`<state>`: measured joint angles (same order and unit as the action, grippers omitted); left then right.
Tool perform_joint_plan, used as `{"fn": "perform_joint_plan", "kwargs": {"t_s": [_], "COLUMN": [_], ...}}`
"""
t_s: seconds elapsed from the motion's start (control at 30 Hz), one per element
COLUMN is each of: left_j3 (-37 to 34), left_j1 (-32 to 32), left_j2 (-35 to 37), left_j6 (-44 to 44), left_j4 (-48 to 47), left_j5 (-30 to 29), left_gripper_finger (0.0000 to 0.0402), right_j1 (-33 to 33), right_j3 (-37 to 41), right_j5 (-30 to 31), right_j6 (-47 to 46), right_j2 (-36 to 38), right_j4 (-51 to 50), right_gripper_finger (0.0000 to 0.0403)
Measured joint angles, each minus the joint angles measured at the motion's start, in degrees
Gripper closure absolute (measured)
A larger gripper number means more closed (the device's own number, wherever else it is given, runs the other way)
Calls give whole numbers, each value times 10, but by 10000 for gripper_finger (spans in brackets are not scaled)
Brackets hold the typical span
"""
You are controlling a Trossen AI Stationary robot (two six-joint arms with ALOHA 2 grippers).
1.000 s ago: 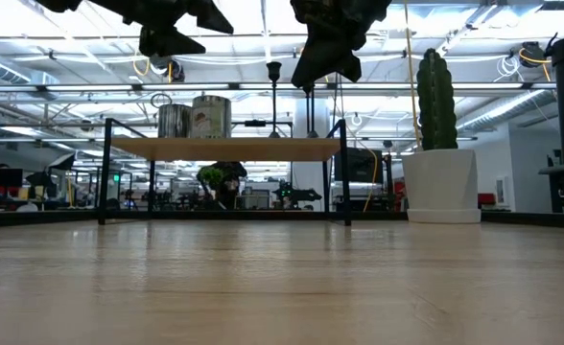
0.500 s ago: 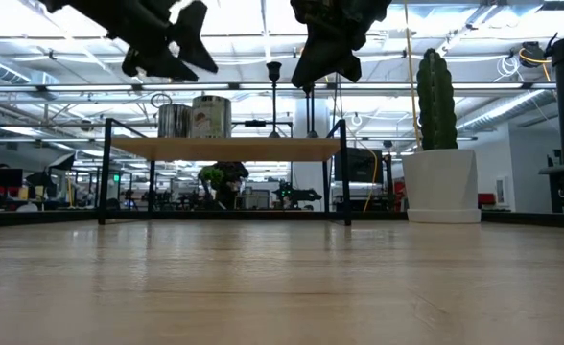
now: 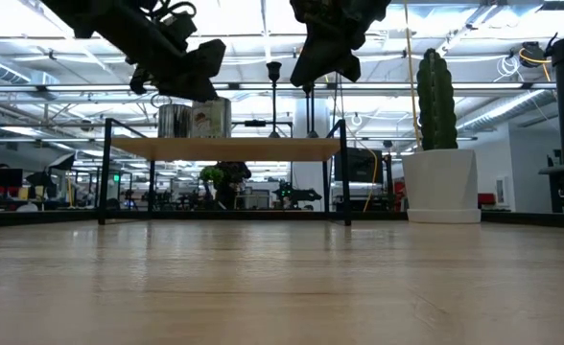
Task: Pick & Place candle stick holders
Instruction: Put the top scented candle on the shelf
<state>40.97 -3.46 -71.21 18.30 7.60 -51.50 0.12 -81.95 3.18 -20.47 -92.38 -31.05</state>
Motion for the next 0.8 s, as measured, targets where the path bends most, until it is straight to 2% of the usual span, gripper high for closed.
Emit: {"fn": "perform_joint_plan", "kwargs": {"t_s": [0.13, 0.4, 0.8], "left_j3": [0, 0, 0], "left_j1": [-14, -48, -94], "left_j2": [1, 0, 0], "left_j6": [-1, -1, -16], "left_j4": [0, -1, 0], "left_j5": [6, 66, 89], "left_gripper_finger": [294, 294, 293], "right_j1": [0, 0, 0], "right_j3": [0, 0, 0], "right_j5": [0, 0, 0], "right_j6": [1, 2, 2], "right_j2": [0, 0, 0], "right_j4": [0, 0, 0], "right_gripper_finger": [392, 392, 392]}}
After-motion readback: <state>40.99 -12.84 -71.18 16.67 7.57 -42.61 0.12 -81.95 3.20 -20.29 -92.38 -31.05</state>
